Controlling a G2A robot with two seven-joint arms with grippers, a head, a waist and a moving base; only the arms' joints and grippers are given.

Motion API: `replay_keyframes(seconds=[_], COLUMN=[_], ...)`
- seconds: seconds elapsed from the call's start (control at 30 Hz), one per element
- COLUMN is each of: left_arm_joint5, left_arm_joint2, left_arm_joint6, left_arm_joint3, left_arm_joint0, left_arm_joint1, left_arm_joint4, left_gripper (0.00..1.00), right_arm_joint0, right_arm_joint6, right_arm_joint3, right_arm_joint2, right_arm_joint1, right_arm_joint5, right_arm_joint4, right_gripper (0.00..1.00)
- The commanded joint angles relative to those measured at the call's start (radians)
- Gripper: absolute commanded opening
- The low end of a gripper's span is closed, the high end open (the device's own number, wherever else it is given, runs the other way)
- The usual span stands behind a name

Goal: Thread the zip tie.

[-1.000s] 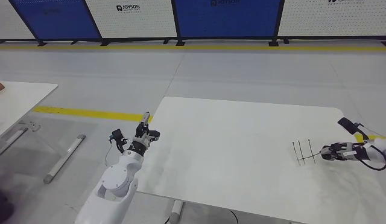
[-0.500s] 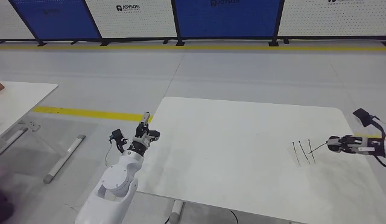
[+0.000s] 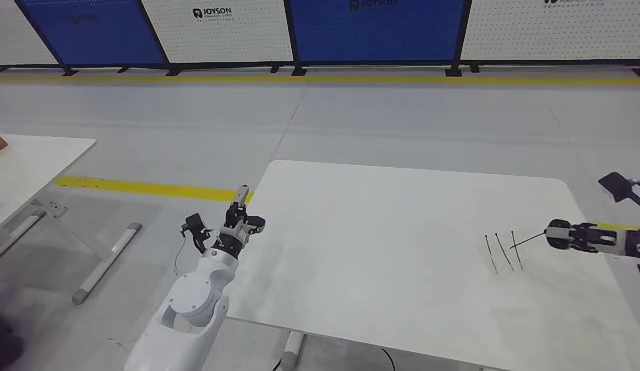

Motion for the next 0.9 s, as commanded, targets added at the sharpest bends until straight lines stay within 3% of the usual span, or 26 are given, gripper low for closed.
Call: replay_keyframes(seconds=[0.0, 0.1, 0.2, 0.33, 0.43, 0.73, 0.8, 0.87], left_arm_joint5=[0.003, 0.055, 0.144, 0.226, 0.278, 0.278, 0.246, 0.232], left_arm_joint2=[0.002, -0.014, -0.029, -0.008, 0.021, 0.021, 0.029, 0.061], left_arm_joint6=[-0.006, -0.029, -0.078, -0.136, -0.121, -0.121, -0.118, -0.123], left_arm_joint3=[0.003, 0.003, -0.021, -0.059, -0.06, -0.06, -0.047, -0.041], left_arm_joint0=[-0.002, -0.017, -0.026, -0.026, -0.038, -0.038, -0.045, -0.05], left_arm_joint1=[0.0, -0.001, 0.001, 0.004, 0.002, 0.002, -0.001, -0.003], left_arm_joint4=[-0.005, -0.068, -0.106, -0.1, -0.09, -0.09, -0.096, -0.068], left_gripper=[1.0, 1.0, 1.0, 1.0, 1.0, 1.0, 1.0, 1.0], right_arm_joint0=[-0.025, -0.053, -0.092, -0.14, -0.144, -0.149, -0.172, -0.175], right_arm_joint6=[-0.065, -0.169, -0.263, -0.297, -0.287, -0.294, -0.322, -0.343], right_arm_joint3=[-0.03, -0.126, -0.272, -0.475, -0.499, -0.497, -0.479, -0.486], right_arm_joint2=[-0.026, -0.057, -0.058, -0.061, -0.067, -0.068, -0.067, -0.064], right_arm_joint1=[-0.005, -0.014, -0.015, -0.013, -0.014, -0.014, -0.021, -0.026], right_arm_joint5=[0.003, 0.0, 0.0, 0.0, 0.0, 0.0, 0.0, 0.0], right_arm_joint4=[-0.043, -0.09, -0.138, -0.174, -0.157, -0.148, -0.016, 0.027], right_gripper=[0.0, 0.0, 0.0, 0.0, 0.0, 0.0, 0.0, 0.0])
